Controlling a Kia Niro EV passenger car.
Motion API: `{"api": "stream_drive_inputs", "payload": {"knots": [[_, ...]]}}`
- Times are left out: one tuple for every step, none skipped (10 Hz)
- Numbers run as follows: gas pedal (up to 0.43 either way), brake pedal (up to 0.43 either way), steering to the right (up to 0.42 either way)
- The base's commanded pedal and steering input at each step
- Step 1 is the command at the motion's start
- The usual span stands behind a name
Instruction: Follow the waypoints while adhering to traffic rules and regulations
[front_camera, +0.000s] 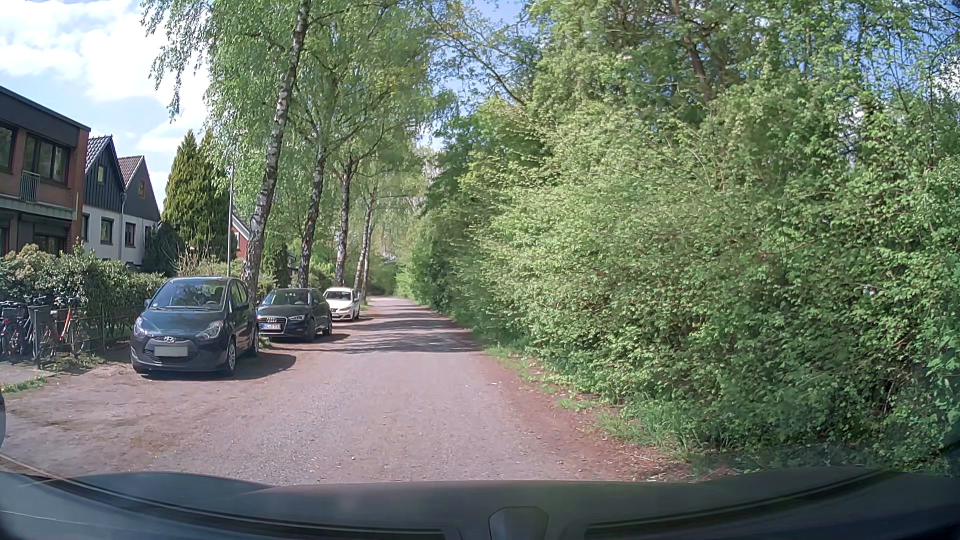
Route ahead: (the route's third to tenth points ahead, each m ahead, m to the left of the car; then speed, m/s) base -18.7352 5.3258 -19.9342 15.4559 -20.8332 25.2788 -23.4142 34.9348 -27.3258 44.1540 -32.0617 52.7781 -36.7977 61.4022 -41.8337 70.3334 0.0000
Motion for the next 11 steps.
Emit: {"api": "stream_drive_inputs", "payload": {"knots": [[0.0, 0.274, -0.02], [0.0, 0.274, -0.02], [0.0, 0.274, -0.02], [0.0, 0.274, -0.019], [0.0, 0.274, -0.019], [0.0, 0.274, -0.019], [0.0, 0.274, -0.02], [0.0, 0.274, -0.02], [0.0, 0.274, -0.02], [0.0, 0.274, -0.019], [0.0, 0.274, -0.02]]}}
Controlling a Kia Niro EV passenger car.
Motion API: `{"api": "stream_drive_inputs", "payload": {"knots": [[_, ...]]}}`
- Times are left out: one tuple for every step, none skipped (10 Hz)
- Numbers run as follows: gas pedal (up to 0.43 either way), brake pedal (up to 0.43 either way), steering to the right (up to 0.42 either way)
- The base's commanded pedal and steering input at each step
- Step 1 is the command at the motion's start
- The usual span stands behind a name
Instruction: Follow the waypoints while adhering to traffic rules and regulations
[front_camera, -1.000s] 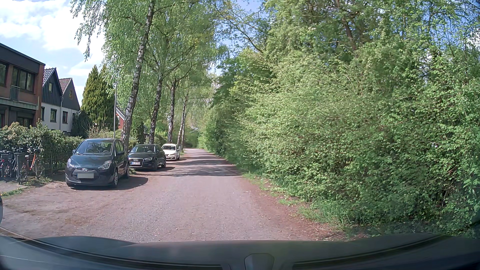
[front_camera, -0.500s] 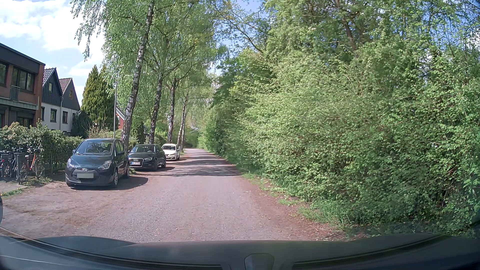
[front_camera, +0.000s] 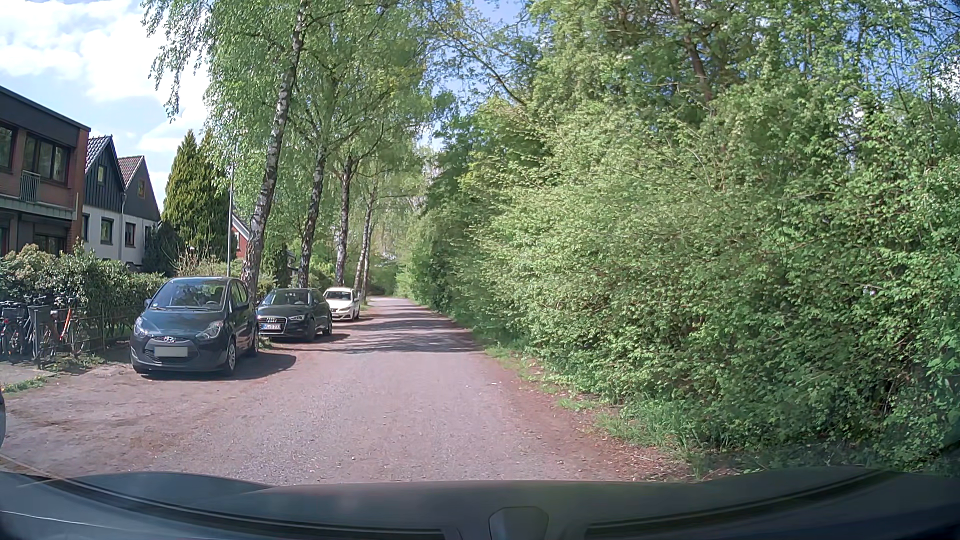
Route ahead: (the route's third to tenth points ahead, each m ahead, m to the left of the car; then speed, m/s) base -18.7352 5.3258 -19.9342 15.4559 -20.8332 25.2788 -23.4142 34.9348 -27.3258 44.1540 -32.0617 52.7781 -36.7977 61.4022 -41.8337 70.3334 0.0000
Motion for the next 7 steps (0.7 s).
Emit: {"api": "stream_drive_inputs", "payload": {"knots": [[0.0, 0.274, -0.019], [0.0, 0.274, -0.019], [0.0, 0.274, -0.019], [0.0, 0.274, -0.019], [0.0, 0.274, -0.019], [0.0, 0.274, -0.019], [0.0, 0.274, -0.019]]}}
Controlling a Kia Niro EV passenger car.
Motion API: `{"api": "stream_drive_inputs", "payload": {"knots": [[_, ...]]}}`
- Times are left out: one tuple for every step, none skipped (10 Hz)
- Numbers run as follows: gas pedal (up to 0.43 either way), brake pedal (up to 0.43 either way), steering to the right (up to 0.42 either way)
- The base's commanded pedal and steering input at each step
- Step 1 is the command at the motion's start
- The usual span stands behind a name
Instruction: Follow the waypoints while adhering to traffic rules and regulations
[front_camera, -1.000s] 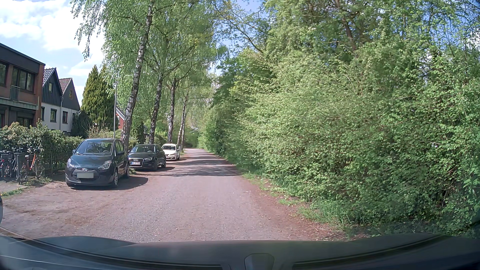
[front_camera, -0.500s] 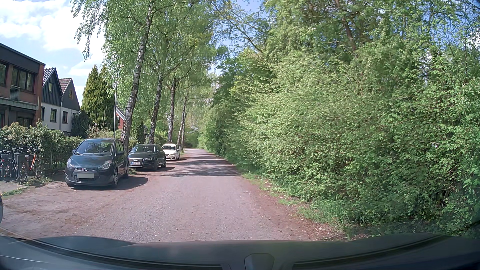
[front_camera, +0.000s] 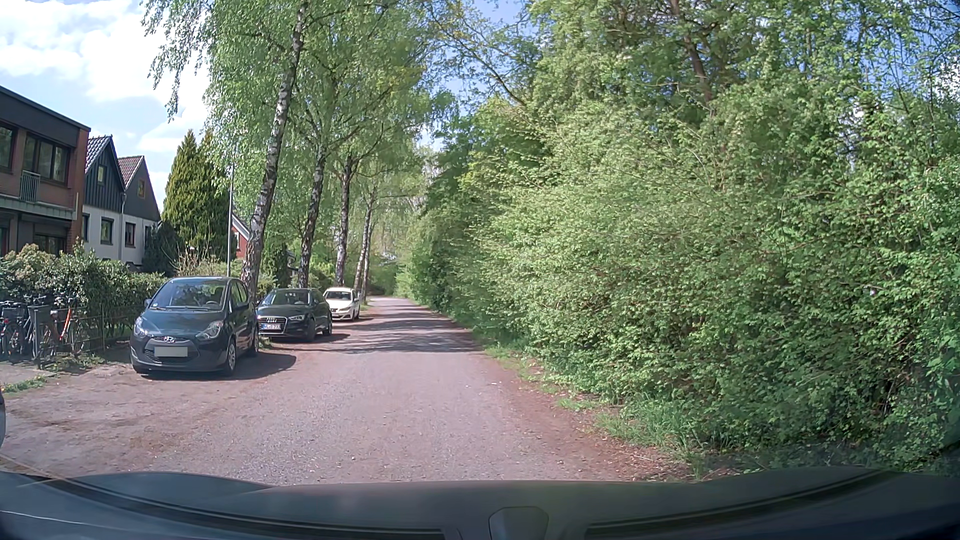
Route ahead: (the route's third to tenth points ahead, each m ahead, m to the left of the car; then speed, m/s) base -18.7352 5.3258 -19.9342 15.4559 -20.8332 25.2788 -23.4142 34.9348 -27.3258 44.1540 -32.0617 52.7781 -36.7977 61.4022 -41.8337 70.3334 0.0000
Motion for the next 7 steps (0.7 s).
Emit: {"api": "stream_drive_inputs", "payload": {"knots": [[0.0, 0.274, -0.019], [0.0, 0.274, -0.02], [0.0, 0.274, -0.02], [0.0, 0.274, -0.02], [0.0, 0.274, -0.02], [0.0, 0.274, -0.02], [0.0, 0.274, -0.02]]}}
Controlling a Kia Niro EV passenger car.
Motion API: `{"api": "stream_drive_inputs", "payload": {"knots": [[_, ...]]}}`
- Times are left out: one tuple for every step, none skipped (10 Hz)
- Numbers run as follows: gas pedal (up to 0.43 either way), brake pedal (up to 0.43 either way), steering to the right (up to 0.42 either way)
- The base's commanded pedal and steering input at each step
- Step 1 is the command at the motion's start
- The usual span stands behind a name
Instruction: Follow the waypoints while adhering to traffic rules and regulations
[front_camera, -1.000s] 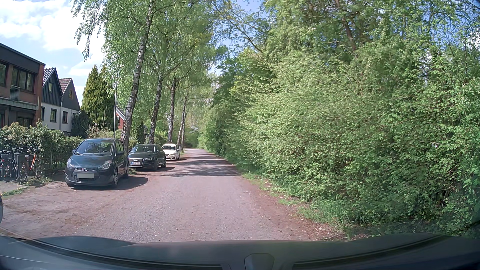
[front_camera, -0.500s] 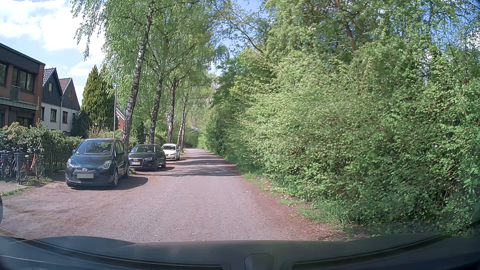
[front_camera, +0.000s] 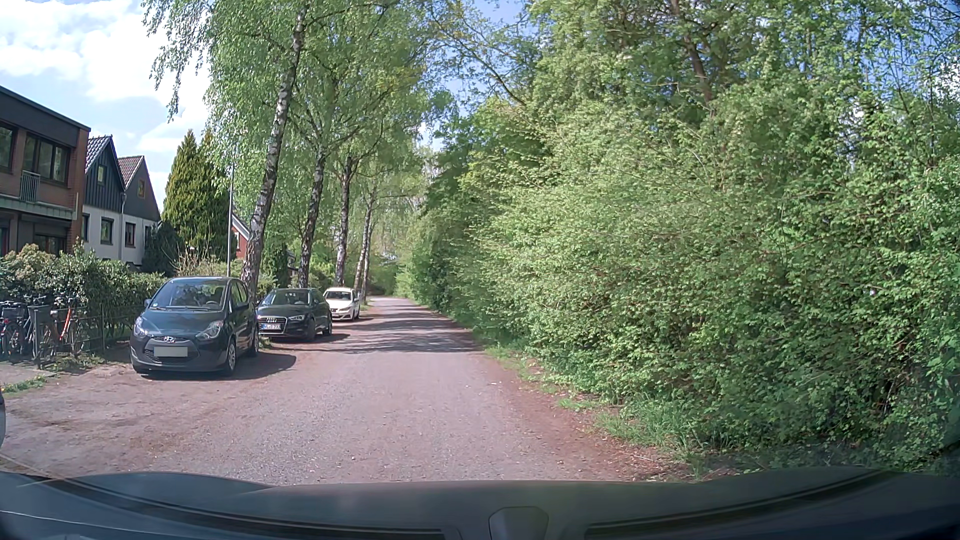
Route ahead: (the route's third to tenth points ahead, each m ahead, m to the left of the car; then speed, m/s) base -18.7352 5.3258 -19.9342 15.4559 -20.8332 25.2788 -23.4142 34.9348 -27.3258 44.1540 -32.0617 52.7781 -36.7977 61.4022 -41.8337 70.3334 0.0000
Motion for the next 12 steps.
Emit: {"api": "stream_drive_inputs", "payload": {"knots": [[0.0, 0.274, -0.02], [0.0, 0.274, -0.02], [0.0, 0.274, -0.02], [0.0, 0.274, -0.019], [0.0, 0.274, -0.019], [0.0, 0.274, -0.02], [0.0, 0.274, -0.02], [0.0, 0.28, -0.019], [0.0, 0.274, -0.019], [0.0, 0.274, -0.019], [0.0, 0.274, -0.02], [0.0, 0.274, -0.019]]}}
